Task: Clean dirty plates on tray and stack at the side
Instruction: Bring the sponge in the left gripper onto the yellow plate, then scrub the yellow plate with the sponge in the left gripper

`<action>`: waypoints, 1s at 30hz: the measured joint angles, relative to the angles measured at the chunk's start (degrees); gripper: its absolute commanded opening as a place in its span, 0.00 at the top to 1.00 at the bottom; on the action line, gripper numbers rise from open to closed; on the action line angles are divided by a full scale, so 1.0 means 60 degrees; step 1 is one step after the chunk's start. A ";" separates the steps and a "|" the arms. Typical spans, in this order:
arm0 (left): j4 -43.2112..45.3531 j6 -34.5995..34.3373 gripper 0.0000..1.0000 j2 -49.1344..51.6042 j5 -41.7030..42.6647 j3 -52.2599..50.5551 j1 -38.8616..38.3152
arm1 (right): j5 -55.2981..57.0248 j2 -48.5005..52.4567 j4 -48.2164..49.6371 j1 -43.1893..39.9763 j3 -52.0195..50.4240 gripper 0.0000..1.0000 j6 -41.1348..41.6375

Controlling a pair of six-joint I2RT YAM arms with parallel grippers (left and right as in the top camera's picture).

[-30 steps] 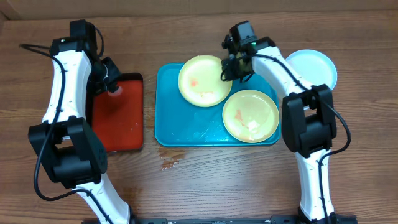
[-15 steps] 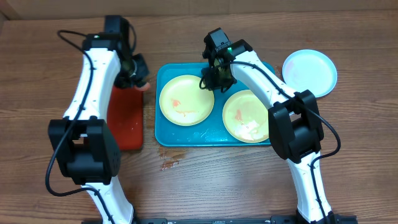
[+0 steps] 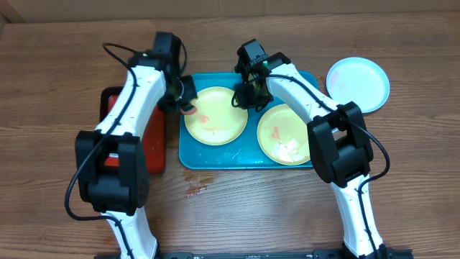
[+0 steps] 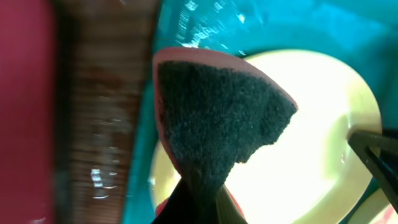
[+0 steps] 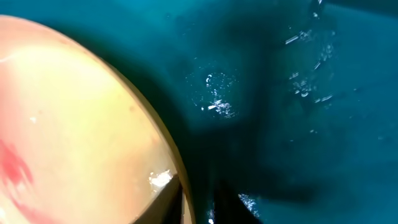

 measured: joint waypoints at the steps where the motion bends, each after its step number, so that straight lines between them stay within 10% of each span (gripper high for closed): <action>1: 0.0168 -0.0098 0.96 0.0000 0.0062 -0.0157 -0.0091 | -0.0051 0.0000 -0.0011 0.0000 -0.0007 0.93 0.0091; 30: 0.2477 -0.1184 0.96 0.0353 -0.0295 -0.1195 -0.1366 | -0.0386 0.0000 -0.0477 0.0000 -0.0026 0.96 0.2426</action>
